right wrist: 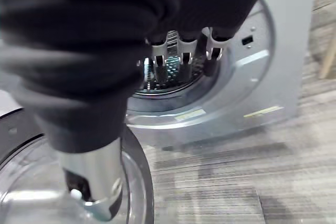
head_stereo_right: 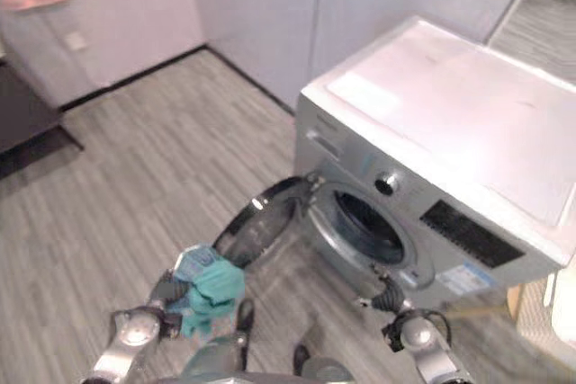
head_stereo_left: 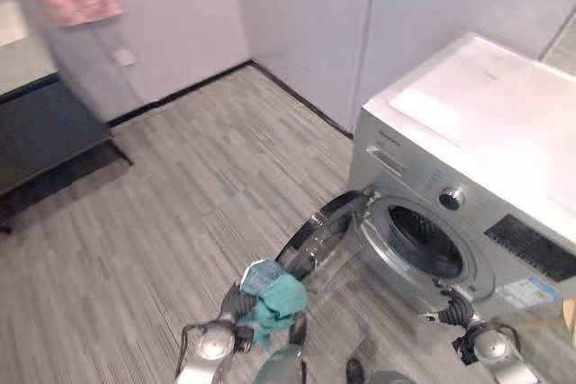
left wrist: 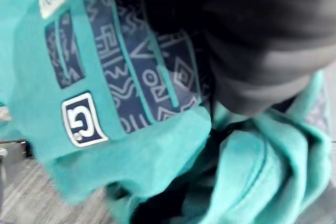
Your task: Grab the laundry basket,head to the washer,open it,put in the laundry and shut it.
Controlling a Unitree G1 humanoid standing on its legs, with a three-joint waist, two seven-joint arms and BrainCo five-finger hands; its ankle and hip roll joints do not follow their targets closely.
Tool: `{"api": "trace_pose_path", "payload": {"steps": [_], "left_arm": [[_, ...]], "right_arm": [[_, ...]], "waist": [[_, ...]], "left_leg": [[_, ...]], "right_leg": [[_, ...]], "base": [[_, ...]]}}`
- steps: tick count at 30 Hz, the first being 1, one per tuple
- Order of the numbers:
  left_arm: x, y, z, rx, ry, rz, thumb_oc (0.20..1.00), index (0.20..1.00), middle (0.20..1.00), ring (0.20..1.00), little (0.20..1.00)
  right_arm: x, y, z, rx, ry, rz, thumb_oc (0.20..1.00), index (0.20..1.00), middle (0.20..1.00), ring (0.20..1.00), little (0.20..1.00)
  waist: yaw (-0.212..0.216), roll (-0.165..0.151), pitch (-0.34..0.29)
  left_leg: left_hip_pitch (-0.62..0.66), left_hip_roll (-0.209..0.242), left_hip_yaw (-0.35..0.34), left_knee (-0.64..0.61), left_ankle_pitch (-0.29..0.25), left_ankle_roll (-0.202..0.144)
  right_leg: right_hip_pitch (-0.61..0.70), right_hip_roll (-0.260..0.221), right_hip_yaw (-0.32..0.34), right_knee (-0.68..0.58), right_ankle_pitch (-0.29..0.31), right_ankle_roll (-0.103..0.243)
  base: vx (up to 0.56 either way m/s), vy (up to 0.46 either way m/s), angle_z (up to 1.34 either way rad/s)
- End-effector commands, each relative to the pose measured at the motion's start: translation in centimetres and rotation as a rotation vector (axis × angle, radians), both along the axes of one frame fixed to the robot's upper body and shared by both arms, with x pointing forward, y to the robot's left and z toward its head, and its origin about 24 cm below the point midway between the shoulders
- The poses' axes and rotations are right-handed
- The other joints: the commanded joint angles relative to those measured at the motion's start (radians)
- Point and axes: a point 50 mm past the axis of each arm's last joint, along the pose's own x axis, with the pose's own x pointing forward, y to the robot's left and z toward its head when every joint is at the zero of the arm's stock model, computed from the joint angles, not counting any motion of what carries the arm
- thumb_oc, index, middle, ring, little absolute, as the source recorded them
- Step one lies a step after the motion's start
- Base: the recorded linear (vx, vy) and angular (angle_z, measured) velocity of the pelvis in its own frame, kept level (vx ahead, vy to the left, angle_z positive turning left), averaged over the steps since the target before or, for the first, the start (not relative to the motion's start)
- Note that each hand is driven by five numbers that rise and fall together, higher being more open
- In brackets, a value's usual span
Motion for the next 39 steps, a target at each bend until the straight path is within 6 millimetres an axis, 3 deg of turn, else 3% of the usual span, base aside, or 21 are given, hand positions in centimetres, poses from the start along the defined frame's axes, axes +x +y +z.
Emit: {"api": "trace_pose_path", "payload": {"steps": [1, 2, 3, 5, 8, 9, 10, 11, 13, 16, 19, 20, 25, 27, 28, 30, 32, 34, 35, 37, 39], "left_arm": [[2.4, -0.6, 2.4, 0.028, -0.151, -0.060, 0.200, 0.200, 0.200, 0.200, 0.200], [2.4, -0.6, 2.4, 0.028, -0.151, -0.060, 0.200, 0.200, 0.200, 0.200, 0.200], [2.9, -0.5, 3.0, 0.057, -0.183, -0.072, 0.200, 0.200, 0.200, 0.200, 0.200], [3.3, -0.1, 3.7, 0.090, -0.216, -0.087, 0.200, 0.200, 0.200, 0.200, 0.200], [3.9, 0.4, 4.8, 0.099, -0.274, -0.060, 0.200, 0.200, 0.200, 0.200, 0.200], [3.9, 0.4, 4.8, 0.099, -0.274, -0.060, 0.200, 0.200, 0.200, 0.200, 0.200], [4.3, 0.6, 5.6, 0.105, -0.313, -0.059, 0.200, 0.200, 0.200, 0.200, 0.200], [4.3, 0.6, 5.6, 0.105, -0.313, -0.059, 0.200, 0.200, 0.200, 0.200, 0.200], [4.5, 0.7, 6.4, 0.118, -0.349, -0.065, 0.200, 0.200, 0.200, 0.200, 0.200], [5.2, 1.0, 8.7, 0.142, -0.461, -0.072, 0.200, 0.200, 0.200, 0.200, 0.200], [5.5, 0.6, 10.7, 0.157, -0.560, -0.099, 0.200, 0.200, 0.200, 0.200, 0.200], [6.0, -0.5, 12.9, 0.142, -0.673, -0.141, 0.200, 0.200, 0.200, 0.200, 0.200], [6.5, -2.0, 14.7, 0.109, -0.760, -0.202, 0.200, 0.200, 0.200, 0.200, 0.200], [6.6, -2.6, 15.0, 0.085, -0.774, -0.222, 0.200, 0.200, 0.200, 0.200, 0.200], [6.8, -3.6, 15.0, 0.043, -0.772, -0.249, 0.200, 0.200, 0.200, 0.200, 0.200], [6.9, -4.4, 14.6, 0.029, -0.754, -0.282, 0.200, 0.200, 0.200, 0.200, 0.200], [6.8, -4.8, 14.0, 0.007, -0.723, -0.287, 0.200, 0.200, 0.200, 0.200, 0.200], [6.6, -5.2, 11.6, -0.018, -0.609, -0.279, 0.200, 0.200, 0.200, 0.200, 0.200], [6.6, -5.3, 11.6, -0.018, -0.610, -0.279, 0.200, 0.200, 0.200, 0.200, 0.200], [6.2, -5.2, 9.1, -0.005, -0.495, -0.268, 0.200, 0.200, 0.200, 0.200, 0.200], [6.6, -4.4, 8.1, 0.054, -0.447, -0.240, 0.200, 0.200, 0.200, 0.200, 0.200]], "right_arm": [[2.6, 0.7, 2.0, 0.023, -0.134, 0.028, 1.000, 1.000, 1.000, 1.000, 1.000], [2.6, 0.7, 2.0, 0.023, -0.134, 0.028, 1.000, 1.000, 1.000, 1.000, 1.000], [2.5, 1.1, 1.6, 0.041, -0.111, 0.030, 1.000, 1.000, 1.000, 1.000, 1.000], [2.4, 1.3, 1.4, 0.049, -0.098, 0.034, 1.000, 1.000, 1.000, 1.000, 1.000], [2.8, 1.9, 1.6, 0.066, -0.112, 0.050, 1.000, 1.000, 1.000, 1.000, 1.000], [2.9, 1.9, 1.6, 0.066, -0.113, 0.050, 1.000, 1.000, 1.000, 1.000, 1.000], [3.3, 2.4, 1.8, 0.085, -0.131, 0.059, 1.000, 1.000, 1.000, 1.000, 1.000], [3.3, 2.4, 1.8, 0.085, -0.131, 0.059, 1.000, 1.000, 1.000, 1.000, 1.000], [3.6, 2.6, 2.0, 0.092, -0.143, 0.067, 1.000, 1.000, 1.000, 1.000, 1.000], [3.5, 2.5, 2.0, 0.091, -0.140, 0.058, 1.000, 1.000, 1.000, 1.000, 1.000], [3.1, 2.3, 1.8, 0.094, -0.134, 0.047, 1.000, 1.000, 1.000, 1.000, 1.000], [2.8, 1.6, 2.0, 0.094, -0.145, 0.030, 1.000, 1.000, 1.000, 1.000, 1.000], [2.8, 0.5, 2.2, 0.074, -0.145, 0.010, 1.000, 1.000, 1.000, 1.000, 1.000], [3.0, 0.3, 2.3, 0.069, -0.147, 0.007, 1.000, 1.000, 1.000, 1.000, 1.000], [3.0, 0.1, 2.1, 0.069, -0.140, -0.007, 1.000, 1.000, 1.000, 1.000, 1.000], [3.0, 0.1, 1.9, 0.070, -0.131, -0.013, 1.000, 1.000, 1.000, 1.000, 1.000], [2.9, 0.1, 1.8, 0.066, -0.124, -0.017, 1.000, 1.000, 1.000, 1.000, 1.000], [2.9, 0.2, 1.5, 0.060, -0.116, -0.027, 1.000, 1.000, 1.000, 1.000, 1.000], [2.9, 0.2, 1.5, 0.060, -0.117, -0.027, 1.000, 1.000, 1.000, 1.000, 1.000], [2.6, 0.3, 1.1, 0.062, -0.098, -0.034, 1.000, 1.000, 1.000, 1.000, 1.000], [3.5, 0.5, 1.5, 0.063, -0.129, -0.048, 1.000, 1.000, 1.000, 1.000, 1.000]], "waist": [[0.034, -0.078, 0.045], [0.034, -0.078, 0.045], [0.020, -0.088, 0.018], [0.024, -0.090, 0.013], [0.051, -0.080, 0.021], [0.051, -0.081, 0.019], [0.071, -0.070, 0.014], [0.068, -0.070, 0.015], [0.073, -0.061, 0.015], [0.072, -0.055, 0.025], [0.075, -0.058, 0.012], [0.068, -0.051, 0.014], [0.057, -0.037, 0.021], [0.057, -0.032, 0.025], [0.054, -0.036, 0.024], [0.050, -0.036, 0.025], [0.050, -0.035, 0.023], [0.057, -0.027, 0.036], [0.059, -0.027, 0.036], [0.048, -0.014, 0.043], [0.039, -0.016, 0.096]], "left_leg": [[0.057, -0.060, 0.042, 0.064, -0.150, 0.004], [0.057, -0.060, 0.042, 0.064, -0.150, 0.004], [0.112, -0.036, 0.158, 0.044, -0.173, 0.038], [0.134, -0.029, 0.210, 0.031, -0.183, 0.051], [0.169, -0.008, 0.279, 0.009, -0.195, 0.053], [0.166, -0.008, 0.279, 0.007, -0.192, 0.053], [0.190, 0.014, 0.319, -0.014, -0.194, 0.045], [0.192, 0.013, 0.316, -0.016, -0.193, 0.045], [0.214, 0.033, 0.341, -0.026, -0.198, 0.039], [0.244, 0.053, 0.354, -0.017, -0.219, 0.024], [0.249, 0.065, 0.360, 0.017, -0.230, 0.002], [0.212, 0.110, 0.346, 0.105, -0.198, -0.036], [0.183, 0.131, 0.310, 0.186, -0.160, -0.055], [0.167, 0.120, 0.284, 0.191, -0.148, -0.056], [0.136, 0.081, 0.245, 0.161, -0.174, -0.045], [0.123, 0.048, 0.221, 0.114, -0.183, -0.037], [0.102, 0.028, 0.203, 0.082, -0.161, -0.034], [0.048, -0.003, 0.144, 0.036, -0.111, -0.032], [0.048, -0.003, 0.145, 0.036, -0.111, -0.032], [0.062, 0.002, 0.139, 0.005, -0.107, -0.018], [0.014, 0.011, 0.171, 0.037, -0.112, 0.000]], "right_leg": [[-0.041, -0.006, -0.077, -0.111, 0.109, 0.039], [-0.041, -0.006, -0.077, -0.111, 0.109, 0.039], [-0.061, -0.007, 0.011, -0.041, 0.097, 0.052], [-0.073, -0.011, 0.019, -0.020, 0.100, 0.067], [-0.092, -0.060, -0.114, 0.016, 0.096, 0.089], [-0.094, -0.060, -0.114, 0.015, 0.099, 0.088], [-0.110, -0.127, -0.270, 0.014, 0.103, 0.091], [-0.107, -0.127, -0.273, 0.014, 0.102, 0.091], [-0.121, -0.171, -0.364, -0.008, 0.119, 0.093], [-0.145, -0.226, -0.382, -0.059, 0.156, 0.115], [-0.115, -0.228, -0.397, -0.088, 0.174, 0.116], [-0.078, -0.206, -0.408, -0.121, 0.162, 0.096], [-0.029, -0.171, -0.408, -0.154, 0.133, 0.064], [-0.024, -0.164, -0.401, -0.158, 0.122, 0.058], [-0.016, -0.163, -0.387, -0.166, 0.112, 0.058], [-0.010, -0.157, -0.367, -0.167, 0.108, 0.061], [-0.012, -0.153, -0.356, -0.169, 0.109, 0.063], [-0.007, -0.126, -0.307, -0.163, 0.098, 0.063], [-0.008, -0.127, -0.305, -0.161, 0.097, 0.063], [-0.016, -0.110, -0.256, -0.122, 0.077, 0.064], [-0.113, -0.112, -0.206, -0.018, 0.055, 0.060]], "base": [[0.00, 0.000, -0.57], [0.18, 0.276, -0.15], [0.20, 0.309, 0.11], [0.14, 0.193, -0.64], [0.02, -0.006, -2.35], [0.04, -0.084, -1.12], [0.04, -0.070, -0.65], [0.06, -0.105, -0.49], [0.09, -0.132, -0.56], [0.13, -0.242, -0.57], [0.14, -0.319, 0.20], [0.10, -0.353, 0.29], [0.05, -0.184, 0.32], [0.05, -0.064, -0.15], [0.06, -0.062, -0.09], [0.10, -0.016, -0.07], [0.09, 0.009, -0.35], [0.08, 0.018, -0.26], [0.11, 0.055, -0.24], [0.10, 0.103, -0.87], [-0.15, 0.166, -1.14]]}}
